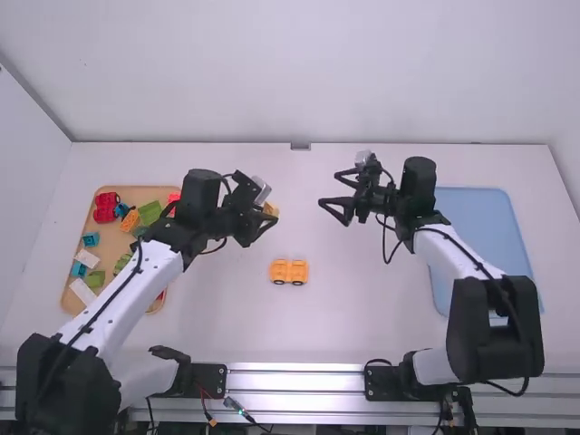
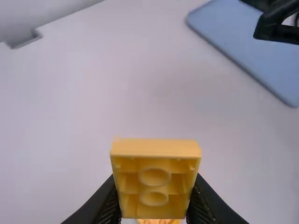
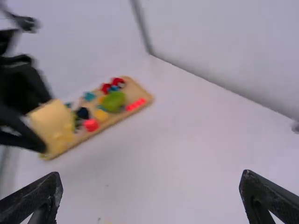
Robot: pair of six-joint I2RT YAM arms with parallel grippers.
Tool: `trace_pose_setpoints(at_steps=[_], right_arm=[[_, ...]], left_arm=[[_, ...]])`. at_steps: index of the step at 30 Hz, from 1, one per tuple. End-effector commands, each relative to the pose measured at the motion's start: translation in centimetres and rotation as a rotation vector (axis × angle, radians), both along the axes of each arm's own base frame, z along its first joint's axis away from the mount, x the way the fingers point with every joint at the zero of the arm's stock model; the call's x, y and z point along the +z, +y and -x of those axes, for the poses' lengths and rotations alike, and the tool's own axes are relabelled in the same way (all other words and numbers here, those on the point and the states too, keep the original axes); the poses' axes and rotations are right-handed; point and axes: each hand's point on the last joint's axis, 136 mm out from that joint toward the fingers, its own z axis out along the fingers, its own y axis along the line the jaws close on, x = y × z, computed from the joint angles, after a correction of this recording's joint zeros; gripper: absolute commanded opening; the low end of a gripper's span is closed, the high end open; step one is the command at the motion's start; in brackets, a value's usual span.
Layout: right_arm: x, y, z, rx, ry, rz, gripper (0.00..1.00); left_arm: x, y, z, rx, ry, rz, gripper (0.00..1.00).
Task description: Assemble lego blocks to make yellow taxi
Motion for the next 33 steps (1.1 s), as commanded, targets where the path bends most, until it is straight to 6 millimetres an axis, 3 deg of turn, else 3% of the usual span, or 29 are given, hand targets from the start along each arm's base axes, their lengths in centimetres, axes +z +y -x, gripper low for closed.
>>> trace_pose_setpoints(at_steps=[1, 5, 11, 17, 33], right_arm=[[1.3, 0.5, 3.5, 0.295, 0.02, -0.122, 0.99], [0.2, 1.4, 3.1, 0.348, 0.05, -0.137, 0.99], [0.5, 3.5, 4.4, 0.43, 0.042, -0.138, 1.0], [1.6, 5.4, 5.2, 0.484, 0.089, -0.139, 0.88], [1.5, 6.0, 5.7, 0.501, 0.097, -0.138, 0.81]], left_arm=[[0.3, -2.1, 1.3, -0.146, 0.004, 0.086, 0.12], [0.1, -3.5, 0.8, -0.201, -0.005, 0.136, 0.13], [-0.4, -4.2, 0.6, -0.234, 0.003, 0.163, 0.15], [-0.6, -4.3, 0.4, -0.239, -0.008, 0.159, 0.14], [0.7, -5.3, 2.2, -0.374, -0.04, 0.225, 0.14]])
